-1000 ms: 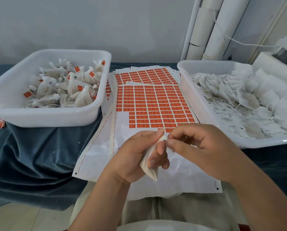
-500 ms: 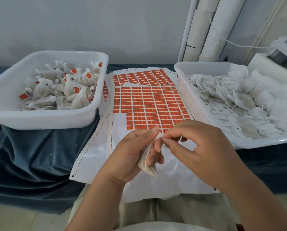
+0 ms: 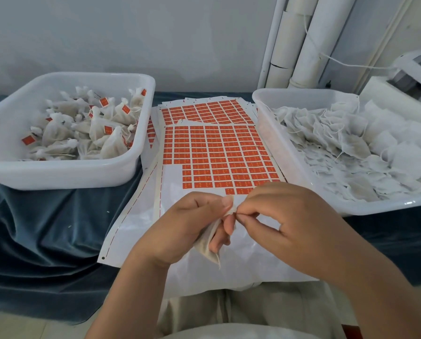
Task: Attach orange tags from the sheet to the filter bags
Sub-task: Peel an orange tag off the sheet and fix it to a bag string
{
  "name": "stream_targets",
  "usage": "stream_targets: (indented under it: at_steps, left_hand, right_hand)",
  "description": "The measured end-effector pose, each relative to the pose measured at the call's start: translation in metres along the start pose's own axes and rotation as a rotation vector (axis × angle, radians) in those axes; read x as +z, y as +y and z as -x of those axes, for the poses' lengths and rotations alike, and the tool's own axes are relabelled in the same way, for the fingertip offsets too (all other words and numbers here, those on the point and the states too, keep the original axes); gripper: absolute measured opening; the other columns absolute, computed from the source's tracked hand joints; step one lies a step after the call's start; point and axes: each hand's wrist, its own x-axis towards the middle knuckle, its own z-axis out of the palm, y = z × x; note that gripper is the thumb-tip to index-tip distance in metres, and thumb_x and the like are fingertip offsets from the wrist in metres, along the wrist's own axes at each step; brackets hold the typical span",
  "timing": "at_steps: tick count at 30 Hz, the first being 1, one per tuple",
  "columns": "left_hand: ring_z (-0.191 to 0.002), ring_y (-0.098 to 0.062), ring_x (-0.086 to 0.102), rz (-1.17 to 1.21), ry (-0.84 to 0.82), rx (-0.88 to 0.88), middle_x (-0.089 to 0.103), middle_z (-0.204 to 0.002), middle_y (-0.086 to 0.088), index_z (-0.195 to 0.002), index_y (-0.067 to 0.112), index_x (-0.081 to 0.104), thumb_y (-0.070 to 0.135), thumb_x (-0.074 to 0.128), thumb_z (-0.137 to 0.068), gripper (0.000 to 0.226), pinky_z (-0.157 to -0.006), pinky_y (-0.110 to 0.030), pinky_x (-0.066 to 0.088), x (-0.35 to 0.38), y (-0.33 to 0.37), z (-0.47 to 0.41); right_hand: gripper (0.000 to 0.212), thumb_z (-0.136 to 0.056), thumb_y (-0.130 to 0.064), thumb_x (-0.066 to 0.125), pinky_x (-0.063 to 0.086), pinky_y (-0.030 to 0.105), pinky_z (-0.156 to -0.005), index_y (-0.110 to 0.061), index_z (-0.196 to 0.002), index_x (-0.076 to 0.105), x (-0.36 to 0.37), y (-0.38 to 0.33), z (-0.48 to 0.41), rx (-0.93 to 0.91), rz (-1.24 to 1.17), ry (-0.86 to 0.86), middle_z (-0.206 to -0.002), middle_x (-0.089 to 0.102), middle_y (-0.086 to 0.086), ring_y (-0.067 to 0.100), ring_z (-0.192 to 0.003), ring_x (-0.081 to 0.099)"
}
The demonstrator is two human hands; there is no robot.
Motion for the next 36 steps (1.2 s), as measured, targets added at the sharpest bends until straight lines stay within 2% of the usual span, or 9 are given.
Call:
stream_targets:
  at_steps: [5, 12, 16, 19, 24, 27, 29, 31, 36]
  left_hand:
    - [-0.064, -0.018, 0.06, -0.027, -0.003, -0.014, 0.064, -0.061, -0.001, -0.078, 0.022, 0.073, 0.054, 0.053, -0.104, 0.045, -0.083, -0.037, 0.054, 0.003, 0.001, 0.0]
    - [-0.063, -0.016, 0.059, -0.103, 0.049, -0.033, 0.063, -0.061, 0.001, -0.079, 0.025, 0.074, 0.05, 0.049, -0.105, 0.044, -0.08, -0.033, 0.054, 0.006, 0.013, 0.002]
    - [-0.062, -0.006, 0.062, -0.348, 0.193, 0.007, 0.068, -0.067, 0.007, -0.076, 0.033, 0.074, 0.045, 0.047, -0.108, 0.043, -0.064, -0.013, 0.048, 0.017, 0.019, -0.001]
    - [-0.068, -0.011, 0.066, -0.621, 0.341, 0.157, 0.065, -0.07, 0.013, -0.076, 0.043, 0.07, 0.044, 0.049, -0.106, 0.037, -0.063, -0.017, 0.05, 0.027, 0.018, -0.001]
    - [-0.08, -0.011, 0.065, -0.912, 0.513, 0.316, 0.063, -0.087, 0.017, -0.082, 0.037, 0.07, 0.041, 0.047, -0.108, 0.035, -0.067, -0.028, 0.053, 0.036, 0.015, -0.002]
    - [-0.071, -0.01, 0.067, -0.634, 0.538, 0.19, 0.064, -0.074, 0.013, -0.069, 0.036, 0.064, 0.043, 0.043, -0.108, 0.045, -0.064, -0.017, 0.051, 0.043, 0.016, -0.004]
    - [-0.056, -0.01, 0.062, -0.117, 0.536, -0.045, 0.063, -0.067, 0.007, -0.064, 0.028, 0.063, 0.048, 0.046, -0.108, 0.051, -0.064, -0.022, 0.053, 0.043, 0.019, -0.006]
    - [-0.051, -0.01, 0.05, 0.371, 0.434, -0.092, 0.055, -0.067, 0.003, -0.062, 0.025, 0.06, 0.046, 0.053, -0.103, 0.047, -0.068, -0.028, 0.05, 0.038, 0.023, -0.005]
    - [-0.051, -0.01, 0.044, 0.518, 0.33, -0.033, 0.048, -0.066, 0.003, -0.065, 0.022, 0.06, 0.044, 0.055, -0.1, 0.042, -0.069, -0.028, 0.05, 0.03, 0.02, -0.004]
  right_hand:
    - [0.023, -0.091, -0.032, 0.054, 0.046, 0.025, -0.065, -0.026, -0.075, 0.07, 0.005, -0.001, 0.0, 0.026, 0.03, 0.095, -0.069, 0.059, -0.017, 0.009, -0.07, 0.055]
    - [0.018, -0.084, -0.023, 0.065, 0.049, 0.018, -0.065, -0.034, -0.072, 0.072, 0.0, 0.004, -0.002, 0.203, -0.33, 0.065, -0.077, 0.071, -0.016, 0.013, -0.081, 0.066]
    - [0.018, -0.085, -0.036, 0.06, 0.044, 0.02, -0.06, -0.032, -0.07, 0.07, 0.002, 0.003, -0.002, 0.229, -0.047, 0.117, -0.071, 0.066, -0.017, 0.01, -0.078, 0.064]
    - [0.017, -0.089, -0.032, 0.069, 0.031, 0.015, -0.058, -0.031, -0.071, 0.069, 0.004, 0.003, -0.001, 0.265, 0.107, 0.1, -0.068, 0.059, -0.017, 0.005, -0.07, 0.057]
    - [0.015, -0.088, -0.033, 0.069, 0.041, 0.011, -0.058, -0.031, -0.073, 0.073, -0.001, 0.002, -0.002, 0.315, -0.136, 0.083, -0.073, 0.068, -0.015, -0.001, -0.068, 0.06]
    - [0.016, -0.083, -0.038, 0.063, 0.046, 0.011, -0.061, -0.032, -0.074, 0.075, -0.007, 0.006, -0.004, 0.31, -0.335, 0.03, -0.076, 0.073, -0.013, 0.005, -0.071, 0.066]
    - [0.015, -0.081, -0.033, 0.063, 0.049, 0.012, -0.065, -0.034, -0.074, 0.076, -0.011, 0.01, -0.004, 0.303, -0.497, -0.036, -0.076, 0.074, -0.009, 0.007, -0.073, 0.068]
    - [0.017, -0.079, -0.035, 0.061, 0.051, 0.015, -0.069, -0.033, -0.074, 0.078, -0.014, 0.013, -0.002, 0.302, -0.682, -0.078, -0.078, 0.075, -0.006, 0.005, -0.073, 0.068]
    - [0.013, -0.087, -0.039, 0.066, 0.055, 0.017, -0.07, -0.04, -0.087, 0.079, -0.007, 0.012, -0.002, 0.306, -0.568, 0.123, -0.086, 0.077, -0.011, 0.009, -0.082, 0.072]
